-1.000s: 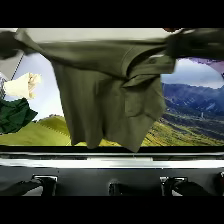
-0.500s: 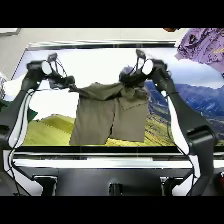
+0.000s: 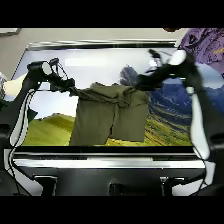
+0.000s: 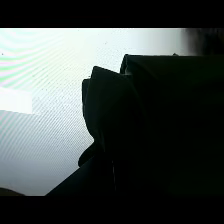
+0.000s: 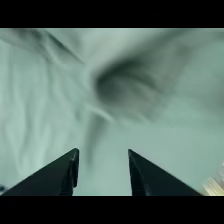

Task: Fold the clothes and pants, and hang the long-sleeved shirts on hangers.

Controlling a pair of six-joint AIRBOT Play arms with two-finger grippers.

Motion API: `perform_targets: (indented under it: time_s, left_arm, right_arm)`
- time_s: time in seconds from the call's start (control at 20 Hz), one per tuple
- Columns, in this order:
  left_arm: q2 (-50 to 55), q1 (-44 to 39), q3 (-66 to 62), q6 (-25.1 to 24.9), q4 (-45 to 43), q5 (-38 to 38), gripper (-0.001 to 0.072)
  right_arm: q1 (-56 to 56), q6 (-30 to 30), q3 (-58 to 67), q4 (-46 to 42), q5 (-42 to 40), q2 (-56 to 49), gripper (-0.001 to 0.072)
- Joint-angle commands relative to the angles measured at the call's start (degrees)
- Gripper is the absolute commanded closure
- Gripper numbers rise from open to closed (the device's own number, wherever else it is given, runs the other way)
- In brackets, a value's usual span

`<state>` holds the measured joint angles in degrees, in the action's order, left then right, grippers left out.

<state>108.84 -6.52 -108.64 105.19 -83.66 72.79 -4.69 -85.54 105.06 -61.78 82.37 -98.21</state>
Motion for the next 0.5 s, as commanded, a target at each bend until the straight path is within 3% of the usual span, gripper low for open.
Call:
perform_targets:
  time_s: [0.0, 0.1, 0.25, 0.45]
  left_arm:
    - [-1.2, 0.4, -0.1, -0.2, 0.1, 2.3, 0.0694]
    - [-1.2, 0.4, -0.1, -0.2, 0.1, 2.7, 0.0694]
    - [-1.2, 0.4, -0.1, -0.2, 0.1, 2.8, 0.0694]
    - [-1.2, 0.4, -0.1, -0.2, 0.1, 2.9, 0.0693]
  right_arm:
    - [10.1, 4.2, -13.2, 1.2, 5.7, 8.6, 0.0196]
    - [13.4, 5.4, -27.8, 1.4, 4.3, 14.0, 0.0181]
    - [13.6, 7.5, -48.3, 2.9, -3.9, 21.2, 0.0181]
    - [13.7, 10.7, -64.7, 11.8, -12.6, 23.7, 0.0183]
